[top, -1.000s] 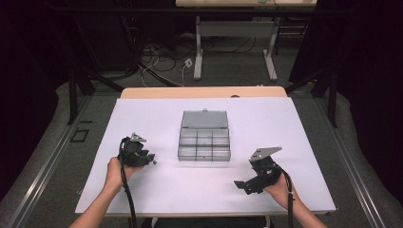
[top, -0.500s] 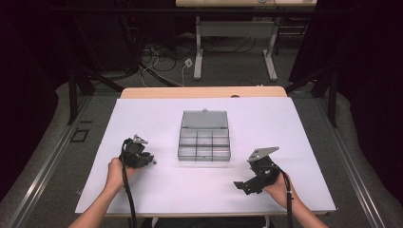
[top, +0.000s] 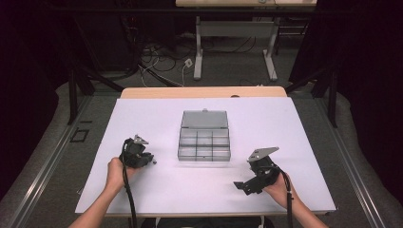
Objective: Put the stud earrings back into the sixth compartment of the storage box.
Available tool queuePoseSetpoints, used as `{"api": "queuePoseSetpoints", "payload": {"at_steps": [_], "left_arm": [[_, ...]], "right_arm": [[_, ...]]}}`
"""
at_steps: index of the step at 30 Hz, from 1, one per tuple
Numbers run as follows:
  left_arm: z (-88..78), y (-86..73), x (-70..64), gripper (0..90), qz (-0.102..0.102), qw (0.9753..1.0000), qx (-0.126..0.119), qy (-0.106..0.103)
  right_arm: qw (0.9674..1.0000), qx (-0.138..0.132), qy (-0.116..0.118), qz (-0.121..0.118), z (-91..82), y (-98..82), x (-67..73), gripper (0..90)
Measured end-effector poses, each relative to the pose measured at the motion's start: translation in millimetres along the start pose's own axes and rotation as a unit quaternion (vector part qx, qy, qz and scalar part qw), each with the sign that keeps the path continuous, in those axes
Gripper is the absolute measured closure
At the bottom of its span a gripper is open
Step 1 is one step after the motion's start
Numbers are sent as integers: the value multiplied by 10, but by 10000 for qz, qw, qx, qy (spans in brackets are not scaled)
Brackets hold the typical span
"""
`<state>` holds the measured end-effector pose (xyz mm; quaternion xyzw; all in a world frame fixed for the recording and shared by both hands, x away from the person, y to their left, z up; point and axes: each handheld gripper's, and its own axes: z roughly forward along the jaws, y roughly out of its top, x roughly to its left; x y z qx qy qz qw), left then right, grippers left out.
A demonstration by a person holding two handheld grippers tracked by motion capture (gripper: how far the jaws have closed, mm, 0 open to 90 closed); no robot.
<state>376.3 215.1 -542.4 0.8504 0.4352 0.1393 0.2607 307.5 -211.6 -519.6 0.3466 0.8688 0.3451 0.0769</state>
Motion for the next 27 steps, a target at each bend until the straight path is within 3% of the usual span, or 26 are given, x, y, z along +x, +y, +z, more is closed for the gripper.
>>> {"api": "queuePoseSetpoints", "payload": {"at_steps": [10, 19, 21, 27], "left_arm": [[-73, 19, -7, 802, 37, 9995, -286, 100], [-133, 62, -74, 802, 248, 9987, -383, 223], [-141, 69, -78, 802, 278, 9984, -425, 267], [-179, 95, -106, 801, 292, 9979, -527, 252]], "right_arm": [[9999, 83, 44, -77, -1, 6, -14, 2], [10000, -1, 72, -48, -1, -6, -11, 2], [9999, 88, 58, -64, -4, -2, -17, 2], [9999, 98, 86, -108, 7, 2, -8, 2]]}}
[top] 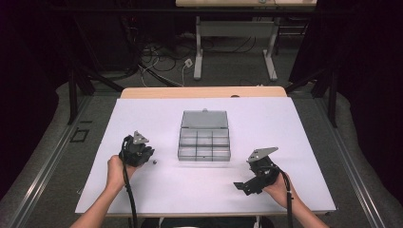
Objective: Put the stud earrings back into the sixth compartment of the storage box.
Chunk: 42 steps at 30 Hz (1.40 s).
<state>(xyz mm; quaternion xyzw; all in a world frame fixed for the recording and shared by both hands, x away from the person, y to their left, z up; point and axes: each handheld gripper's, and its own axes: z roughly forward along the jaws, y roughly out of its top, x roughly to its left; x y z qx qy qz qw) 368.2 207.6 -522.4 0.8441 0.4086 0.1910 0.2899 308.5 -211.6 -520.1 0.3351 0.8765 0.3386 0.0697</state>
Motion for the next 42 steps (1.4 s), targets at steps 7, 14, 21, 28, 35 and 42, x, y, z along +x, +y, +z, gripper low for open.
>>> {"api": "queuePoseSetpoints", "payload": {"at_steps": [7, 14, 21, 28, 35, 42], "left_arm": [[-59, 51, -48, 801, 116, 9999, -87, -44], [-97, 105, -92, 801, 200, 9995, -233, -47], [-119, 162, -164, 802, 277, 9989, -343, -141], [-154, 254, -266, 801, 456, 9977, -428, -262], [-171, 335, -342, 801, 619, 9964, -463, -351], [-222, 397, -426, 801, 771, 9949, -526, -382]], "right_arm": [[10000, 10, -28, -34, 19, 3, 1, 2], [10000, 8, -39, -40, 20, 4, 2, 3], [10000, -73, -23, 3, 31, 7, 12, 2], [10000, 20, -8, -34, 22, 10, 8, 2], [10000, 29, -63, -30, 18, 14, 15, 3], [10000, -20, -69, -18, 20, 11, 17, 3]]}}
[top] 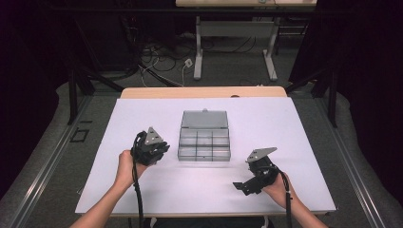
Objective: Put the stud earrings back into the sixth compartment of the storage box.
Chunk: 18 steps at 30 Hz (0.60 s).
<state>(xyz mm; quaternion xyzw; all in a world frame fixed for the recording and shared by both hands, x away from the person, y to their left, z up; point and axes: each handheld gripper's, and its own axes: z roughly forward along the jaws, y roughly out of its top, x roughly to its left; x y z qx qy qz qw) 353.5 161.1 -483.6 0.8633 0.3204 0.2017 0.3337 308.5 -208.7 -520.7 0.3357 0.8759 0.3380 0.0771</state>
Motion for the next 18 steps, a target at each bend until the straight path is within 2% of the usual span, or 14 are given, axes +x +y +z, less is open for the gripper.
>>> {"api": "queuePoseSetpoints", "payload": {"at_steps": [5, 8, 14, 18], "left_arm": [[19, 48, -20, 800, 99, 9999, 16, -15], [42, 82, -25, 801, 68, 10000, 1, -36], [86, 169, -58, 800, 198, 9998, -28, -61], [119, 224, -88, 801, 195, 9997, -62, -94]], "right_arm": [[10000, 9, -17, -28, 0, 1, 4, 3], [10000, -26, -33, 10, 2, 0, 7, 3], [10000, 43, 1, -17, 0, 1, -3, 3], [10000, 32, -10, -11, 0, 0, 6, 3]]}}
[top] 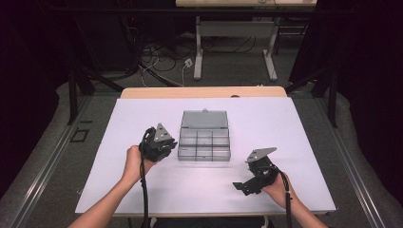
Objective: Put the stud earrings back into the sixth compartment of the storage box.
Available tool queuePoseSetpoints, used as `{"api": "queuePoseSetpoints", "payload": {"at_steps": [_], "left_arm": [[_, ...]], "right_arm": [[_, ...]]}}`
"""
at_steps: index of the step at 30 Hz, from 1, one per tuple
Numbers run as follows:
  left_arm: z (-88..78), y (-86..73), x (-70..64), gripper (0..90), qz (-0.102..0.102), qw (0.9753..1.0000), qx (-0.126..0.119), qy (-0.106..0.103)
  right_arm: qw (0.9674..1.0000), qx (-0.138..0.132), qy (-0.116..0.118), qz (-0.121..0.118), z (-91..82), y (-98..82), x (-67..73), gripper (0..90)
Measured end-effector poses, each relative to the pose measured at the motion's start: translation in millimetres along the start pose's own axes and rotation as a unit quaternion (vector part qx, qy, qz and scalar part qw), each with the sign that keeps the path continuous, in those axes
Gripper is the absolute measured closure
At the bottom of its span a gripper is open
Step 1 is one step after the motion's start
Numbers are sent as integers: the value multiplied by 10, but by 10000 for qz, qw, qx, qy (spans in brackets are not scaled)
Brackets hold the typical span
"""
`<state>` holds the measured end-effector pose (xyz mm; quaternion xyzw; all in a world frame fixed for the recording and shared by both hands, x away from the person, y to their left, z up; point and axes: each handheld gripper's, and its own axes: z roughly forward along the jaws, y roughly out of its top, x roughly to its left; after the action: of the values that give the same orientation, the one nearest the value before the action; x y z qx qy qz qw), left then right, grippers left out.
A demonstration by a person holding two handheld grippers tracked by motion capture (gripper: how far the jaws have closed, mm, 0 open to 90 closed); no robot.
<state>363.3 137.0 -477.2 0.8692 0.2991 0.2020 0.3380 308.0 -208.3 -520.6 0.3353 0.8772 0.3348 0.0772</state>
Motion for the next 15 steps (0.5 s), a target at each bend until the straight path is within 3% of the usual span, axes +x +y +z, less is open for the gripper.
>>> {"api": "queuePoseSetpoints", "payload": {"at_steps": [15], "left_arm": [[205, 206, -106, 801, 167, 9998, -11, -120]], "right_arm": [[10000, 17, 9, -10, 8, -1, -2, 3]]}}
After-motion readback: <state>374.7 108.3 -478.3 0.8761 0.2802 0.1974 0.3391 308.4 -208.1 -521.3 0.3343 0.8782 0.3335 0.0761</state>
